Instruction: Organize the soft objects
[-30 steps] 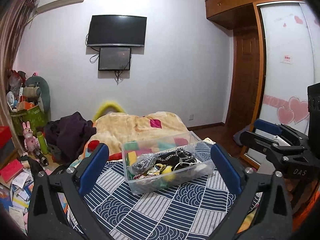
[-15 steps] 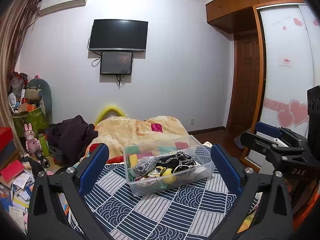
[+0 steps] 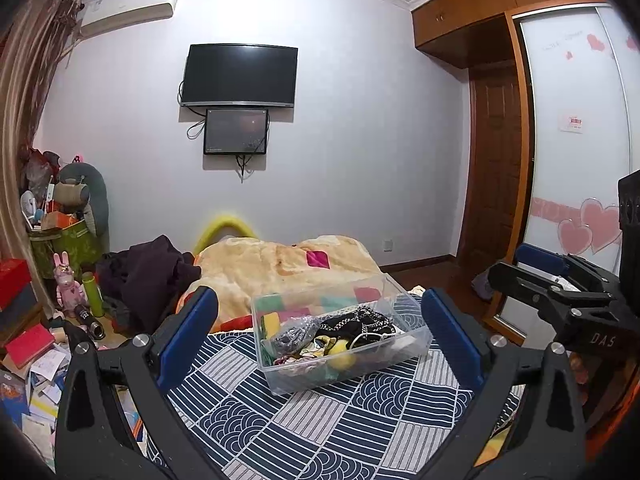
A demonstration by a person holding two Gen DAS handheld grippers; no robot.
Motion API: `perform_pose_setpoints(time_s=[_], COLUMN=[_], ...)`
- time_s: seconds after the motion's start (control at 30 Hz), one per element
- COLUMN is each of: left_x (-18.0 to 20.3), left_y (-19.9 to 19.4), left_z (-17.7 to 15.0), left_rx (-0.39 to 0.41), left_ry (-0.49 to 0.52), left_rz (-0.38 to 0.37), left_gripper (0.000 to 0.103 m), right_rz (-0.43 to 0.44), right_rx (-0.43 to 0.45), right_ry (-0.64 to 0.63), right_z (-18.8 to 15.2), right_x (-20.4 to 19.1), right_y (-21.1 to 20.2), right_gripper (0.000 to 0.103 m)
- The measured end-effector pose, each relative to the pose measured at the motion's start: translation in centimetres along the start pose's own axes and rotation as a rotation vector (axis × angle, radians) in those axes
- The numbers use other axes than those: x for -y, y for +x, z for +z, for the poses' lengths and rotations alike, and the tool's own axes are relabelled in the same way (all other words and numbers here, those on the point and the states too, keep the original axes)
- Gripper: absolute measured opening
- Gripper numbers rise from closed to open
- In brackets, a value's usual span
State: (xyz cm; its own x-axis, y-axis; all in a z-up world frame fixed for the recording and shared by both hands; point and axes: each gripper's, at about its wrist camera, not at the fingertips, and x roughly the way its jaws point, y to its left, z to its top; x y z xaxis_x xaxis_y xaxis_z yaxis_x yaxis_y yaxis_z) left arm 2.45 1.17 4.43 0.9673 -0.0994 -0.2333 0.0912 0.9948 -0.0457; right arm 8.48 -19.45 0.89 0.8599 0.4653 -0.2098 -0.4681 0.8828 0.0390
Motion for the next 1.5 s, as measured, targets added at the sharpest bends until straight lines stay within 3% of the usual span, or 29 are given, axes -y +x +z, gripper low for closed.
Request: perform_pose_setpoints(time_s=[0.67,0.83,1.5], left_x=[0.4,0.3,0.2], left_y=[-0.6,-0.7,-0.7], left_z=[0.3,0.3,0.1], left_rx=[0.015,0.014,-0.001], left_ry=[0.006,0.008,-0.002], left_rz=[0.004,0.005,-0.011], left_gripper=[0.103,0.103,0.103], right_rz=[0.010,0.005,-0.010], right_rx=[0.017,0.033,0.024], right_ry=[0.001,0.001,0.008], right_z=[0.6,0.6,0.6], right_x=[-0.2,-0.3,-0.4], right_y=[-0.8,-1.1,-0.8], right_gripper=[0.087,0.097,0.103])
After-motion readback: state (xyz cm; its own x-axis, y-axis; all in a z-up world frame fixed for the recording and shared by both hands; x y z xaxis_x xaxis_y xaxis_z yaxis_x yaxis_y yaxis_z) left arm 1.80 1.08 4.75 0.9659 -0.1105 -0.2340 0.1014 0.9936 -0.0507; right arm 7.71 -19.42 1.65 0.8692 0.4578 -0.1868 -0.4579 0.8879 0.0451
